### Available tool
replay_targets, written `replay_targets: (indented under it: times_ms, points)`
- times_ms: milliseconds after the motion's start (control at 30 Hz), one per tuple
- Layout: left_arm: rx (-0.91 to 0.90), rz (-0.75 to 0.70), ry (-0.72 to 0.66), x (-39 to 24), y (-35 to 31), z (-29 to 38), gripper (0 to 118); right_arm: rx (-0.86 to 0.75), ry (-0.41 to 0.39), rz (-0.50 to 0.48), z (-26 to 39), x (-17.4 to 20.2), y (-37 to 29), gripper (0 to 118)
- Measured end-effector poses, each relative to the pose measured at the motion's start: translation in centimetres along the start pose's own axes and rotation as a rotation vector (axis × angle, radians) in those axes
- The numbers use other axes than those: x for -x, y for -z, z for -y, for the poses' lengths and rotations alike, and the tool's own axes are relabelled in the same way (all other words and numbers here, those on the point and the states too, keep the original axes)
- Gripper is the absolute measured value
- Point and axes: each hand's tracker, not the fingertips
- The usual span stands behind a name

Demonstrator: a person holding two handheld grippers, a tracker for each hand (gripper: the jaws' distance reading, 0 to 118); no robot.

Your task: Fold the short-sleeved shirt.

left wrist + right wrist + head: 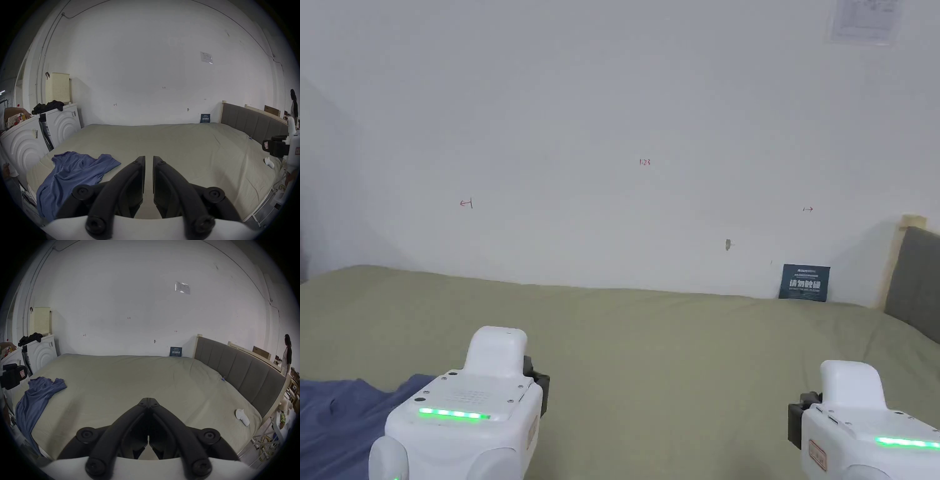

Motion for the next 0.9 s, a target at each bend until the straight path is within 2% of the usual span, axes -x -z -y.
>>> replay_targets:
  times_ms: [100, 167, 233, 400, 500, 600, 733, 900]
  points:
    - [0.024, 0.007, -0.032, 1.5, -0.6, -0.5, 8, -0.011, -0.018, -0.014, -0.5, 1.0, -0.4, 1]
    - [0.029, -0.021, -0.035, 2.9, -1.6, -0.7, 8, -0.027, -0.050, -0.060, -1.3, 2.7, -0.7, 1]
    - [0.010, -0.079, -0.032, 4.8, -3.0, -0.6, 8, -0.050, -0.050, -0.115, -1.9, 4.9, -0.9, 1]
    - [0.003, -0.292, -0.026, 10.9, -8.5, 0.5, 8, -0.054, -0.075, -0.316, -2.1, 13.4, -1.5, 1]
    - [0.035, -0.363, -0.086, 14.7, -11.8, 1.9, 8, -0.027, -0.101, -0.448, -1.1, 18.8, -1.4, 1]
    - [0.070, -0.442, -0.089, 17.5, -13.9, 3.5, 9, 0.000, -0.131, -0.550, 0.0, 23.2, -1.8, 1]
    - [0.102, -0.482, -0.114, 19.8, -15.3, 5.1, 9, 0.020, -0.171, -0.625, 1.4, 26.6, -2.4, 1]
    - [0.127, -0.476, -0.155, 21.5, -15.1, 6.3, 9, 0.031, -0.202, -0.649, 1.6, 27.4, -3.2, 1]
